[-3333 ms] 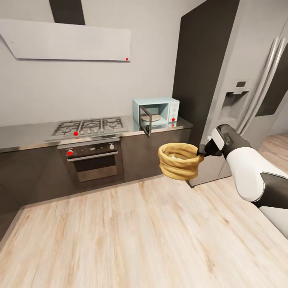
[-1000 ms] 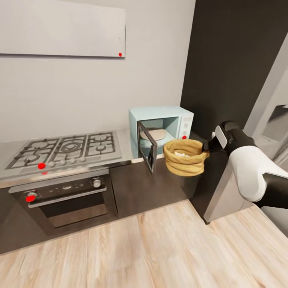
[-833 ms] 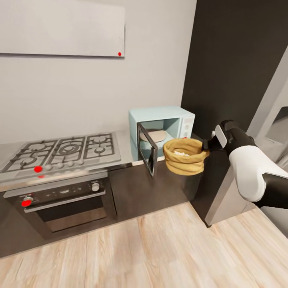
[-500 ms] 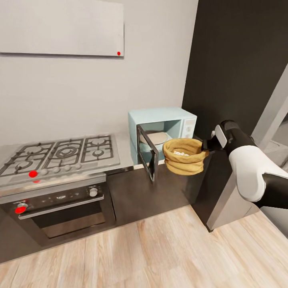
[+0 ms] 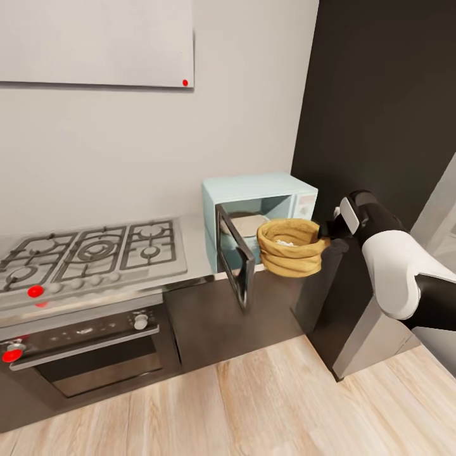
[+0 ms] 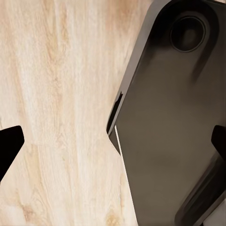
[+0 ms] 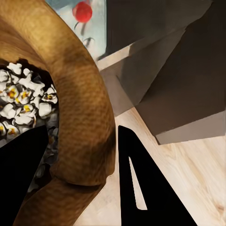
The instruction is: In the kitchen, take the popcorn bag from the countertop, put it into the microwave, and heat it until the popcorn is cooked so the cooked popcorn ends up inside the bag.
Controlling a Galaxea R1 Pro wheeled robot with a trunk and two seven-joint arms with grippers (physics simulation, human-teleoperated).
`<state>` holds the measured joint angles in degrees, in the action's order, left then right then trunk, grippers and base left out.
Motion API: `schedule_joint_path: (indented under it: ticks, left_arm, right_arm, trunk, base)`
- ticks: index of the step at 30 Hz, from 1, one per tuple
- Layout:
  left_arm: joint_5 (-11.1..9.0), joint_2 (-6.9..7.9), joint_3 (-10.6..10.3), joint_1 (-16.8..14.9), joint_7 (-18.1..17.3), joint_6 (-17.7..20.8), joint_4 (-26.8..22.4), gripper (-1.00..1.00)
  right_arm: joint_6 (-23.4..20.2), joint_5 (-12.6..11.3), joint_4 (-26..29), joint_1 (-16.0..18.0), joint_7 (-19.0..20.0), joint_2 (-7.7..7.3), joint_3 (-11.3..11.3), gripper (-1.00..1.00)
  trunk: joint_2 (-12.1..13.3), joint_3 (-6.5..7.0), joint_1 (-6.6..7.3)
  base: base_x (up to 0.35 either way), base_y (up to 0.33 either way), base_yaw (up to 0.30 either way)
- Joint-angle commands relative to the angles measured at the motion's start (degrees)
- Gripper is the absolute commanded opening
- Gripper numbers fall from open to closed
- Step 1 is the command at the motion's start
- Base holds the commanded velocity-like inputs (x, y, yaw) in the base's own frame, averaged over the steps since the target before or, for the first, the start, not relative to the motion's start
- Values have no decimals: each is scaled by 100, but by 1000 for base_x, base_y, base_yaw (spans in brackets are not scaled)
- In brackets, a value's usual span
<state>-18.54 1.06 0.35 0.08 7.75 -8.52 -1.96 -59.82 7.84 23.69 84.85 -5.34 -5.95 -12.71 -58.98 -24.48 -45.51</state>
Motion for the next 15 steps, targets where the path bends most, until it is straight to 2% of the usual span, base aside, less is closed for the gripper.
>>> schedule_joint_path:
  ticks: [1,12,15]
  left_arm:
    - [-18,-1,0,1,9,-10,-6,100]
    - [-15,-1,0,1,10,-10,-6,100]
    - [-9,-1,0,1,15,-10,-6,100]
  right_arm:
    - [-18,51,4,5,15,6,-50,-100]
    - [-18,43,4,5,24,38,-114,-100]
    - [-18,43,4,5,25,38,-117,-100]
  trunk:
    - [-3,-5,-4]
    - [-3,-5,-4]
    - [-3,-5,-4]
  base:
    - [321,0,0]
    - [320,0,0]
    - [189,0,0]
